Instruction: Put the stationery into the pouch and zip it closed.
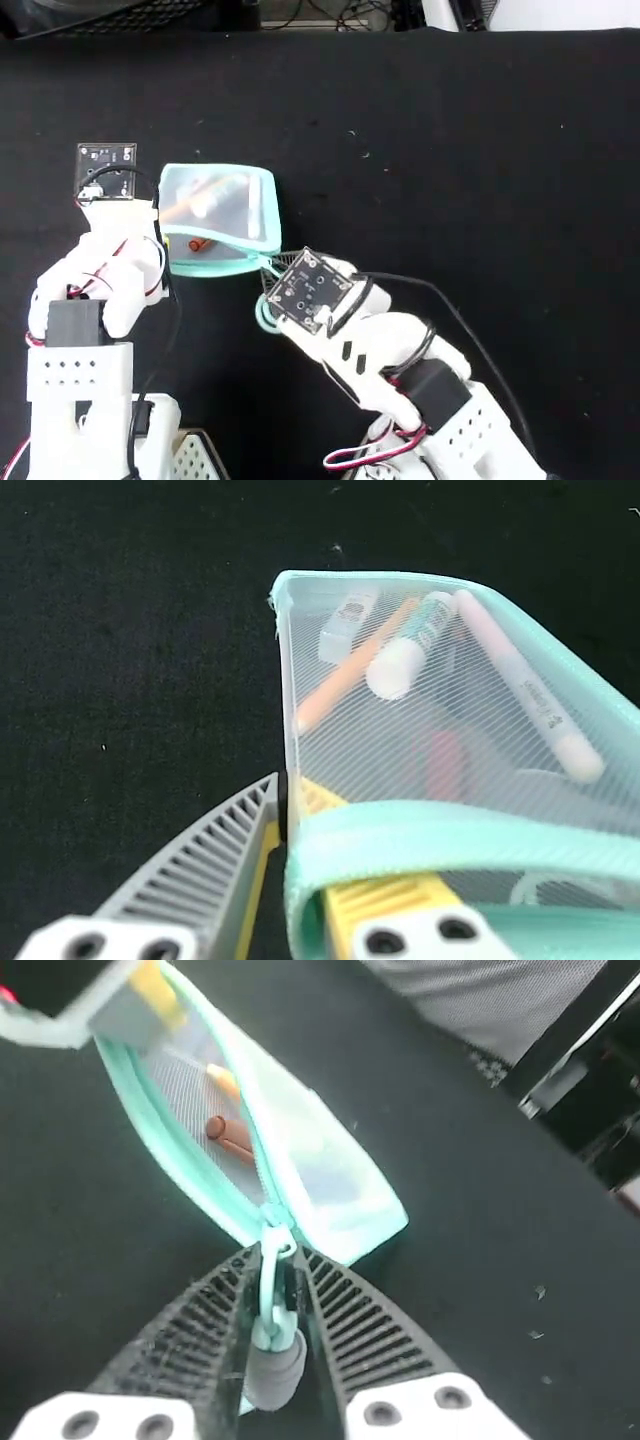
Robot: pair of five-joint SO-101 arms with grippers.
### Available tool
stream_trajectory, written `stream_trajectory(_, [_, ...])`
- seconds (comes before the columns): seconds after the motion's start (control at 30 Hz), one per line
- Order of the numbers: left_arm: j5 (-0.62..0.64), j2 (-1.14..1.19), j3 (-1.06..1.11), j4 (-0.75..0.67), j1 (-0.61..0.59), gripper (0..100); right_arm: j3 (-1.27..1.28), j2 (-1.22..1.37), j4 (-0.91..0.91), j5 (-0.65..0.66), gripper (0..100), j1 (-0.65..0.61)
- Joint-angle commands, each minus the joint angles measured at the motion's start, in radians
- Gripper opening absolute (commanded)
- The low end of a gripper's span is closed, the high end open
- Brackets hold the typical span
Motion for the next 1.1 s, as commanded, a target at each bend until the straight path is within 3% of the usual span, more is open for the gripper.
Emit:
stream_trajectory(0.0, [0.003, -0.014, -0.058, -0.008, -0.007, 3, -0.096, 0.001, -0.018, 0.025, 1.3, 0.009])
stream_trajectory(0.2, [0.002, -0.015, -0.165, 0.063, -0.008, 3, -0.173, 0.039, -0.135, 0.037, 1.3, 0.009])
stream_trajectory(0.6, [0.003, -0.015, -0.392, 0.048, -0.084, 4, -0.599, 0.555, -0.135, 0.075, 1.3, 0.014])
stream_trajectory(0.83, [0.008, -0.015, -0.423, 0.051, -0.081, 20, -0.633, 0.591, -0.058, 0.123, 1.3, 0.017])
stream_trajectory(1.07, [0.11, -0.015, -0.473, -0.021, -0.077, 21, -0.634, 0.591, -0.037, 0.127, 1.2, 0.132])
